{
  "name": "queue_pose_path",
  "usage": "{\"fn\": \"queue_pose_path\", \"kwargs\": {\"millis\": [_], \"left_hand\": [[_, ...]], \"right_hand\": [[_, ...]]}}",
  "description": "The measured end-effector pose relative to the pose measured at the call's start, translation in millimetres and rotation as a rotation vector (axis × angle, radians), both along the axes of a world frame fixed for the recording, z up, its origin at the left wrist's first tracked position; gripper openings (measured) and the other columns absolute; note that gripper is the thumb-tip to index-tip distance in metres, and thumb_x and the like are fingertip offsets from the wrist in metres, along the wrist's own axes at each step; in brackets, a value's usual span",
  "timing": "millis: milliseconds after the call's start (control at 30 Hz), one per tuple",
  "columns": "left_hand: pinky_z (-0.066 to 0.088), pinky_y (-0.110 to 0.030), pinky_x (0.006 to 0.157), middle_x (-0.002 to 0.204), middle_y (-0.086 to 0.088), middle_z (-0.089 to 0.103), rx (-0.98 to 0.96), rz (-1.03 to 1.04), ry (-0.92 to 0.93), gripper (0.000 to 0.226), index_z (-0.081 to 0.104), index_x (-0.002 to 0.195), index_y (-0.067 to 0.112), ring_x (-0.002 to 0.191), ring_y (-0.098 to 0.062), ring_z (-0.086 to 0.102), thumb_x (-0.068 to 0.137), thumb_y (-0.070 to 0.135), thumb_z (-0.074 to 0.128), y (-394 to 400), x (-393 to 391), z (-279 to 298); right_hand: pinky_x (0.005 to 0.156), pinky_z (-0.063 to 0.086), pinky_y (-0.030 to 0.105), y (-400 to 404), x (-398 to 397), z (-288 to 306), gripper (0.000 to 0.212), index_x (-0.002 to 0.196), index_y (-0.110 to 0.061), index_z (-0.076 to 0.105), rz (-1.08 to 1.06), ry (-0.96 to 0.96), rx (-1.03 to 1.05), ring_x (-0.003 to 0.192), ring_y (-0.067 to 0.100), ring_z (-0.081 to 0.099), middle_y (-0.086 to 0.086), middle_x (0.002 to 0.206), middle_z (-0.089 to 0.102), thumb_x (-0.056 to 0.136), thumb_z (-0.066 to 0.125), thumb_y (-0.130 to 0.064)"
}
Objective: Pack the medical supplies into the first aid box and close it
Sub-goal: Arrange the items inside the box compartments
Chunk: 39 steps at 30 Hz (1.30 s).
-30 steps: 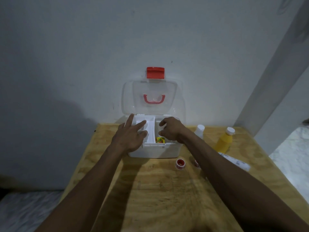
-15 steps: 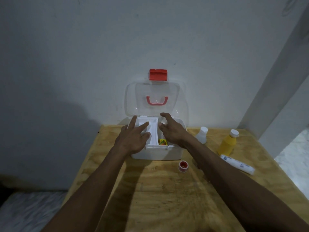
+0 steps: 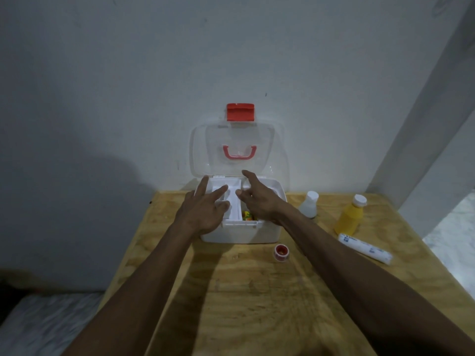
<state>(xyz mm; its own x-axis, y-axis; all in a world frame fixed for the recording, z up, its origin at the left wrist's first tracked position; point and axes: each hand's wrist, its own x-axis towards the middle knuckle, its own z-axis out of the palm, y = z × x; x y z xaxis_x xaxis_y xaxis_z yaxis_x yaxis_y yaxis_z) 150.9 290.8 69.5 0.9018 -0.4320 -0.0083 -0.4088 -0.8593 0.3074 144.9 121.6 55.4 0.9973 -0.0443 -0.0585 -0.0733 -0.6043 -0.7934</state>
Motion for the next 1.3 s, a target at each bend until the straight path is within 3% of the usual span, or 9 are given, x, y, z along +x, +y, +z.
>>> {"fn": "queue_pose_path", "kwargs": {"millis": [467, 733, 800, 867, 967, 1033, 1133, 1200, 1300], "left_hand": [[0.008, -0.043, 0.119, 0.163, 0.0, -0.002, 0.062, -0.039, 0.023, 0.047, 0.027, 0.15, 0.033, 0.15, -0.024, -0.003, 0.104, 0.042, 0.027, -1, -8, 10], [0.007, -0.043, 0.119, 0.163, -0.002, 0.0, 0.113, -0.065, 0.03, 0.046, 0.034, 0.148, 0.029, 0.15, -0.026, -0.001, 0.104, 0.04, 0.025, -3, -11, 16], [0.008, -0.043, 0.119, 0.163, -0.005, 0.0, 0.074, -0.042, 0.034, 0.05, 0.031, 0.149, 0.033, 0.15, -0.027, 0.002, 0.102, 0.048, 0.027, -1, -1, 6], [0.011, -0.048, 0.12, 0.163, -0.005, 0.005, 0.05, -0.006, 0.039, 0.063, 0.033, 0.147, 0.039, 0.149, -0.029, 0.007, 0.092, 0.069, 0.022, 3, 10, -5], [0.013, -0.058, 0.117, 0.163, 0.0, 0.011, -0.001, 0.1, -0.039, 0.066, 0.036, 0.144, 0.043, 0.148, -0.031, 0.009, 0.087, 0.075, 0.025, 4, 12, -15], [0.013, -0.058, 0.114, 0.16, -0.005, 0.021, -0.058, 0.16, -0.291, 0.061, 0.042, 0.142, 0.037, 0.147, -0.031, 0.016, 0.092, 0.069, 0.028, 4, 0, -16], [0.034, -0.052, 0.106, 0.138, -0.015, 0.052, -0.362, 0.152, -0.606, 0.054, 0.06, 0.129, 0.02, 0.13, -0.034, 0.045, 0.093, 0.056, 0.042, -6, -35, -18], [0.045, -0.047, 0.097, 0.123, -0.013, 0.062, -0.532, 0.151, -0.609, 0.047, 0.064, 0.121, 0.013, 0.116, -0.033, 0.054, 0.091, 0.047, 0.051, -19, -62, -27], [0.046, -0.041, 0.095, 0.114, -0.009, 0.067, -0.632, 0.104, -0.477, 0.038, 0.066, 0.114, 0.012, 0.109, -0.029, 0.057, 0.089, 0.04, 0.057, -38, -101, -48]], "right_hand": [[0.113, 0.036, 0.044, -1, -3, 5, 0.057, 0.151, -0.029, 0.017, 0.006, 0.001, 0.006, 0.138, 0.03, 0.04, 0.005, 0.158, 0.031, 0.102, 0.044, -0.037], [0.098, 0.041, 0.035, -4, -39, 35, 0.051, 0.15, -0.021, 0.025, -0.011, -0.151, -0.049, 0.122, 0.031, 0.055, 0.013, 0.142, 0.052, 0.103, 0.042, -0.031], [0.09, 0.041, 0.029, -10, -56, 42, 0.048, 0.149, -0.022, 0.03, -0.041, -0.216, -0.026, 0.117, 0.028, 0.058, 0.012, 0.132, 0.06, 0.103, 0.043, -0.031], [0.083, 0.043, 0.028, -20, -76, 45, 0.044, 0.145, -0.026, 0.036, -0.079, -0.274, 0.005, 0.107, 0.023, 0.063, 0.008, 0.124, 0.064, 0.102, 0.044, -0.034], [0.081, 0.054, 0.033, -42, -109, 42, 0.037, 0.135, -0.029, 0.05, -0.149, -0.369, 0.027, 0.092, 0.012, 0.069, 0.0, 0.107, 0.069, 0.099, 0.047, -0.04], [0.077, 0.057, 0.032, -58, -130, 38, 0.03, 0.125, -0.027, 0.059, -0.241, -0.435, 0.06, 0.086, 0.008, 0.07, -0.004, 0.097, 0.071, 0.098, 0.052, -0.037], [0.075, 0.054, 0.022, -86, -165, 25, 0.022, 0.114, -0.022, 0.067, -0.436, -0.507, 0.023, 0.083, 0.003, 0.068, -0.006, 0.089, 0.073, 0.095, 0.058, -0.029], [0.075, 0.052, 0.019, -96, -183, 11, 0.021, 0.109, -0.018, 0.07, -0.54, -0.499, -0.018, 0.082, 0.002, 0.066, -0.007, 0.089, 0.072, 0.092, 0.062, -0.027], [0.073, 0.045, 0.019, -96, -198, -16, 0.021, 0.108, -0.015, 0.071, -0.587, -0.432, -0.059, 0.086, 0.008, 0.064, -0.005, 0.092, 0.069, 0.09, 0.066, -0.024]]}}
